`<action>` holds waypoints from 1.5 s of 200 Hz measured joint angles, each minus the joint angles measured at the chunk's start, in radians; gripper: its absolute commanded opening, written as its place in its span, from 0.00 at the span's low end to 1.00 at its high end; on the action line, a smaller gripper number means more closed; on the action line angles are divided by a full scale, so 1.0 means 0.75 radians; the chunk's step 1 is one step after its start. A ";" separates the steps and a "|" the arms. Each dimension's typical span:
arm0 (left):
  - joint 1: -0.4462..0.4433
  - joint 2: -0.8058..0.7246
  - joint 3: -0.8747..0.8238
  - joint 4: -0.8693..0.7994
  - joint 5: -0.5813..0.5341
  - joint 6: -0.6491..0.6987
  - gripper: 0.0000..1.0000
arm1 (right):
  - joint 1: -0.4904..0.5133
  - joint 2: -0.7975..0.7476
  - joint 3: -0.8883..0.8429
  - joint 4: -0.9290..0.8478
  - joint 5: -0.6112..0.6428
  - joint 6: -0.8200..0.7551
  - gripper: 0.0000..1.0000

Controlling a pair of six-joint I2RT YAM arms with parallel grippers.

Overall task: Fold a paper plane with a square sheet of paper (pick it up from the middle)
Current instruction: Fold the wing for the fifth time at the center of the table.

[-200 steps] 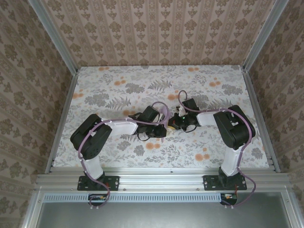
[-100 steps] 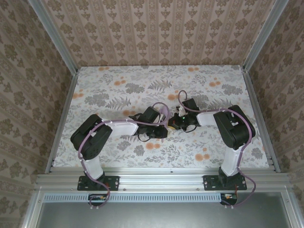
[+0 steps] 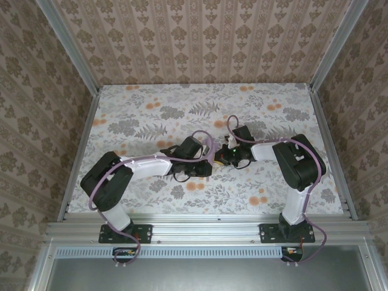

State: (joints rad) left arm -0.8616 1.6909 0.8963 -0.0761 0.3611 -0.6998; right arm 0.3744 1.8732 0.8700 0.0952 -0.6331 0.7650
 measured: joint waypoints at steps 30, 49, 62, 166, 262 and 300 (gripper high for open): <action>0.000 0.043 0.000 0.003 0.000 0.000 0.18 | 0.000 0.000 0.003 -0.007 0.001 -0.005 0.01; 0.000 0.046 0.000 0.005 0.001 0.000 0.18 | 0.000 0.000 0.006 -0.012 0.001 -0.005 0.01; 0.000 0.049 0.000 0.008 0.002 0.000 0.18 | 0.001 0.000 0.008 -0.014 0.002 -0.005 0.01; 0.007 0.108 0.001 0.050 0.022 0.000 0.18 | 0.001 0.000 0.009 -0.018 0.002 -0.005 0.01; 0.008 0.129 0.001 0.075 0.045 0.001 0.17 | 0.002 -0.003 0.009 -0.018 0.004 -0.004 0.05; 0.008 0.133 0.001 0.075 0.045 0.020 0.16 | 0.006 -0.032 0.009 -0.053 0.046 -0.005 0.10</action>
State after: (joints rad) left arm -0.8558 1.7908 0.8970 -0.0196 0.3950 -0.6846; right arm 0.3790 1.8492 0.8764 0.0555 -0.5983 0.7616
